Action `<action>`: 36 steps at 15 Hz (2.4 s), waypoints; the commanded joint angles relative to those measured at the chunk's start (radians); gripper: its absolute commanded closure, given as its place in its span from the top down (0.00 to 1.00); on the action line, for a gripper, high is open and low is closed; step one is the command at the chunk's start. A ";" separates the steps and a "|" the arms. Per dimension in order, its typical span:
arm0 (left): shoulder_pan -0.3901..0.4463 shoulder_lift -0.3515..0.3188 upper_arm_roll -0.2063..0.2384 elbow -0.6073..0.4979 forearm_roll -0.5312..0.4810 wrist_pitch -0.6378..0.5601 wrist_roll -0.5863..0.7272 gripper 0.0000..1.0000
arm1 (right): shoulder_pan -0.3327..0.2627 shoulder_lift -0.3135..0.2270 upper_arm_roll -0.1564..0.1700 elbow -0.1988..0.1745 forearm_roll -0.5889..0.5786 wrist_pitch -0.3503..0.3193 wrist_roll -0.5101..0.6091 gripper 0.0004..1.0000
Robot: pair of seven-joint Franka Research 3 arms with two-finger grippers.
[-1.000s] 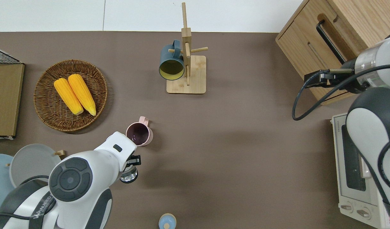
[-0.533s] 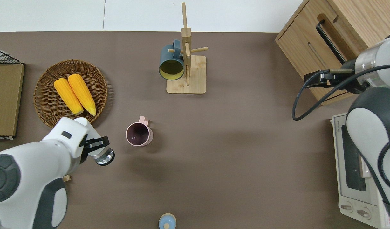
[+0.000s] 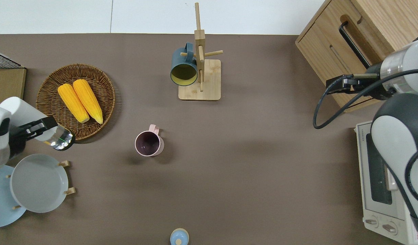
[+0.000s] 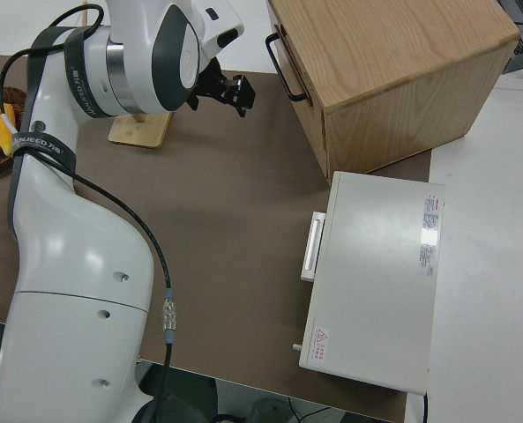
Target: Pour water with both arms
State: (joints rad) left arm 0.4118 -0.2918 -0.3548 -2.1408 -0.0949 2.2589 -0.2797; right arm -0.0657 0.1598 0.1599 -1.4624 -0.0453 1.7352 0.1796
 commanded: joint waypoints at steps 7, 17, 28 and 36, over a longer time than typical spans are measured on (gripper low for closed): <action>0.064 0.161 0.074 0.290 0.119 -0.005 0.140 0.04 | -0.016 -0.008 0.012 -0.001 0.004 -0.002 -0.017 0.99; 0.064 0.384 0.237 0.584 0.066 -0.002 0.480 0.05 | -0.016 -0.008 0.012 -0.001 0.005 -0.002 -0.017 0.99; 0.171 0.508 0.278 0.601 -0.305 0.157 0.939 0.05 | -0.016 -0.008 0.012 -0.001 0.004 -0.002 -0.017 0.99; 0.186 0.533 0.278 0.515 -0.425 0.225 1.018 0.07 | -0.016 -0.008 0.012 -0.001 0.005 -0.002 -0.017 0.99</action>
State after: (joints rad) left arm 0.5873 0.2536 -0.0699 -1.6049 -0.4665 2.4449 0.6923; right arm -0.0658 0.1596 0.1599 -1.4623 -0.0453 1.7352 0.1796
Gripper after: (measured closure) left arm 0.361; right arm 0.009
